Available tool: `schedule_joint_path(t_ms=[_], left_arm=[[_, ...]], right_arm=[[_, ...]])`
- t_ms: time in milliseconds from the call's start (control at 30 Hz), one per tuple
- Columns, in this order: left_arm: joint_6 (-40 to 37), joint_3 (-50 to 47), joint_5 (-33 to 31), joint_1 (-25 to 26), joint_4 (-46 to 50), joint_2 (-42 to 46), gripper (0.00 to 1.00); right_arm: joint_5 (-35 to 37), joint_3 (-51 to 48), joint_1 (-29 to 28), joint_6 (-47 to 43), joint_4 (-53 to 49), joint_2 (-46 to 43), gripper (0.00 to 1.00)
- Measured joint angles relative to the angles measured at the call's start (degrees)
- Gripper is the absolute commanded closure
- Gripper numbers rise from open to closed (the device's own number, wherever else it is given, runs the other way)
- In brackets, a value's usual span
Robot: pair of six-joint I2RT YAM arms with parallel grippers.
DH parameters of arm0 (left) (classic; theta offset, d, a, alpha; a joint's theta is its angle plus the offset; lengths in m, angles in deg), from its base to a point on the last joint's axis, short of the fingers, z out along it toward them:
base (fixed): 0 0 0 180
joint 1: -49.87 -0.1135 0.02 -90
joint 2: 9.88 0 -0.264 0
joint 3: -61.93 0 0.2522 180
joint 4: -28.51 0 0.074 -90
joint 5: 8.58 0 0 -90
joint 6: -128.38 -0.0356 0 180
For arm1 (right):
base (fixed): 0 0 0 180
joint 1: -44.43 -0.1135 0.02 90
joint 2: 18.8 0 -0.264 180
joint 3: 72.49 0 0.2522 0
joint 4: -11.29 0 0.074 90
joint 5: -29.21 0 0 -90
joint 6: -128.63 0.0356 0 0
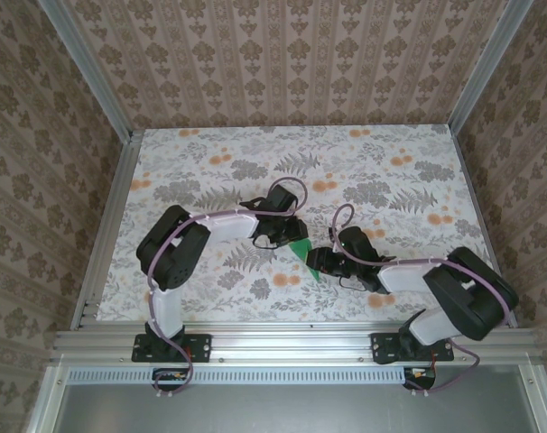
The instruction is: Fold a paper plane with a square sheet of paper (pick it up from the middle)
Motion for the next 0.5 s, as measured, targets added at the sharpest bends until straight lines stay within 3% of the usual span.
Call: schedule_joint_path(t_ms=[300,500], left_arm=[[-1.09,2.91,0.46,0.70,0.76,-0.76,0.66],[-1.49,3.17,0.83,0.74,1.01,-0.79,0.66]], right_arm=[[1.55,6.05,-0.02,-5.46,-14.97,-2.73,0.59],[3.48,10.01,-0.02,-9.99,-21.53,-1.22,0.49]])
